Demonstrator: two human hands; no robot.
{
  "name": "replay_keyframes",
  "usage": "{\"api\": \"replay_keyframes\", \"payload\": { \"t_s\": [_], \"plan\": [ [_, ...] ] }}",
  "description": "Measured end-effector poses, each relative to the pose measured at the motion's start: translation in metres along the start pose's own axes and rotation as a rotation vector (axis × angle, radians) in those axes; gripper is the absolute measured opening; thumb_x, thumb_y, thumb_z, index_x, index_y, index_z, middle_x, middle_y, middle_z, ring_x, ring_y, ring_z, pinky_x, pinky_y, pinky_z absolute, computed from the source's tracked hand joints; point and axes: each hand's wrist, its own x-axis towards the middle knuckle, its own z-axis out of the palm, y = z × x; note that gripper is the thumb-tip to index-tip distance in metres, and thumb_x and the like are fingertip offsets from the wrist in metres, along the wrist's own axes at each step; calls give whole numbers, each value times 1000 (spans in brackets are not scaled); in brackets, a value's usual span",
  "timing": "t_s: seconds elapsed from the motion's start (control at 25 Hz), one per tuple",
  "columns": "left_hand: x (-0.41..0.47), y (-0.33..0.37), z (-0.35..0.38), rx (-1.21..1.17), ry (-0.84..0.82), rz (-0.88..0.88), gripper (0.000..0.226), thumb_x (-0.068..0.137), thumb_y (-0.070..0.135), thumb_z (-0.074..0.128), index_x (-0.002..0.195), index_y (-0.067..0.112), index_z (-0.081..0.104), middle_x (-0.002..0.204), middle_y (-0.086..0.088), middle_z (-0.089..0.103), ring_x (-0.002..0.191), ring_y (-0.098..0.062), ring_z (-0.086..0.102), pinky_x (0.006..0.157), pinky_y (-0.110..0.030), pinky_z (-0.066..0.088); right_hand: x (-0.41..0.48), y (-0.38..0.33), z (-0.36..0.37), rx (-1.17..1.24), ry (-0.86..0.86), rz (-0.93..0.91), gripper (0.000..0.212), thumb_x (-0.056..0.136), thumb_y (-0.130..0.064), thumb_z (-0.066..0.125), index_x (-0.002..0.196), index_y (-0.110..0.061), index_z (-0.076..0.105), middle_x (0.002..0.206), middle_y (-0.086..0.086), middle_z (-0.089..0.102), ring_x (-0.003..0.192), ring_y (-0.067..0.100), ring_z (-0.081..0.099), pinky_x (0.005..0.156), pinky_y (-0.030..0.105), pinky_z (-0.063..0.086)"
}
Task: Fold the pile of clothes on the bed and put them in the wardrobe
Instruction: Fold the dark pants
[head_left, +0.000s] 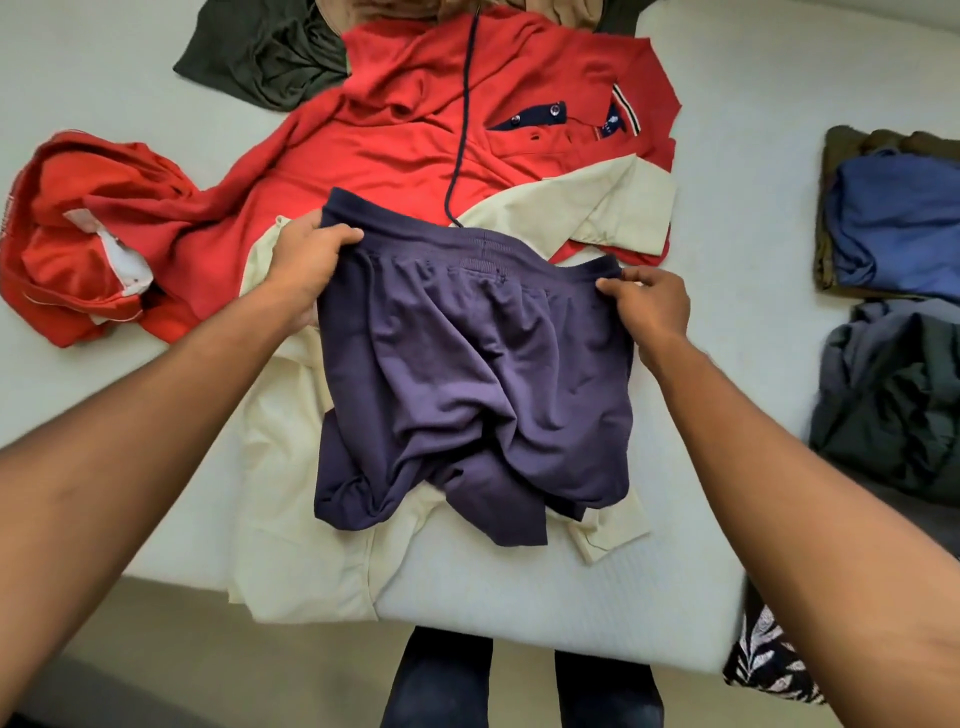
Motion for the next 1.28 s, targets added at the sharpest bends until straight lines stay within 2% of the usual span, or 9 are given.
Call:
{"api": "replay_keyframes", "payload": {
  "t_s": [0.12, 0.28, 0.4, 0.56, 0.64, 0.8, 0.96, 1.12, 1.28],
  "plan": [
    [-24, 18, -4, -176, -151, 40, 18, 94, 7, 57, 94, 19, 71, 88, 6, 76, 87, -11, 70, 86, -27, 54, -14, -17, -8, 183, 121, -181, 8, 86, -25, 77, 90, -22, 71, 93, -7, 64, 81, 6, 62, 71, 8, 46],
    [-45, 28, -23, -433, -182, 8, 33, 98, 11, 53, 86, 20, 82, 95, -1, 78, 94, -17, 73, 89, -32, 57, -36, -29, -25, 510, -7, -198, 10, 95, -27, 64, 94, -27, 54, 98, -4, 64, 87, 9, 61, 78, 22, 53],
    [-54, 7, -17, -277, -60, -56, 18, 99, 16, 58, 111, 12, 71, 100, -5, 76, 90, -16, 73, 92, -36, 56, -55, -15, -22, 416, 15, -124, 11, 97, -30, 65, 97, -26, 55, 103, 3, 67, 89, 14, 63, 76, 25, 52],
    [-98, 9, 17, -256, -9, 89, 5, 95, 16, 65, 98, 13, 67, 104, -13, 67, 94, -22, 63, 91, -39, 53, -93, -15, -14, 475, 130, -62, 17, 100, -29, 63, 107, -15, 65, 106, 6, 71, 87, 14, 64, 76, 24, 54],
    [-135, 28, 37, -278, 10, 219, 3, 94, 15, 66, 92, 16, 67, 97, -9, 67, 91, -20, 61, 85, -37, 52, -124, -30, -21, 555, 104, -125, 17, 102, -29, 61, 104, -15, 70, 100, -1, 73, 85, 8, 65, 75, 21, 53],
    [-220, 68, 81, -107, 47, 481, 14, 87, 35, 69, 85, 21, 68, 81, -4, 72, 75, -15, 60, 74, -42, 54, -193, -71, -49, 606, 75, -346, 22, 101, -28, 61, 102, -11, 75, 97, 0, 77, 87, 6, 66, 86, 35, 56],
    [-317, 133, 105, 71, 171, 639, 20, 89, 42, 67, 88, 23, 73, 72, 3, 71, 64, -6, 61, 64, -42, 54, -262, -120, -114, 683, 50, -445, 17, 100, -32, 60, 100, -23, 75, 85, -11, 74, 78, 1, 64, 83, 43, 57],
    [-387, 195, 105, 10, 165, 701, 13, 92, 31, 70, 99, 26, 79, 80, 14, 75, 76, -2, 70, 72, -36, 58, -304, -163, -188, 753, 12, -572, 17, 103, -22, 59, 106, -28, 75, 90, -15, 76, 85, 1, 69, 78, 26, 55],
    [-414, 241, 99, -33, 156, 706, 15, 92, 31, 69, 97, 24, 80, 80, 11, 76, 75, -4, 72, 72, -42, 60, -324, -197, -227, 723, -50, -605, 27, 101, -28, 58, 120, -20, 74, 105, -1, 78, 99, 14, 72, 90, 41, 59]
  ]
}}
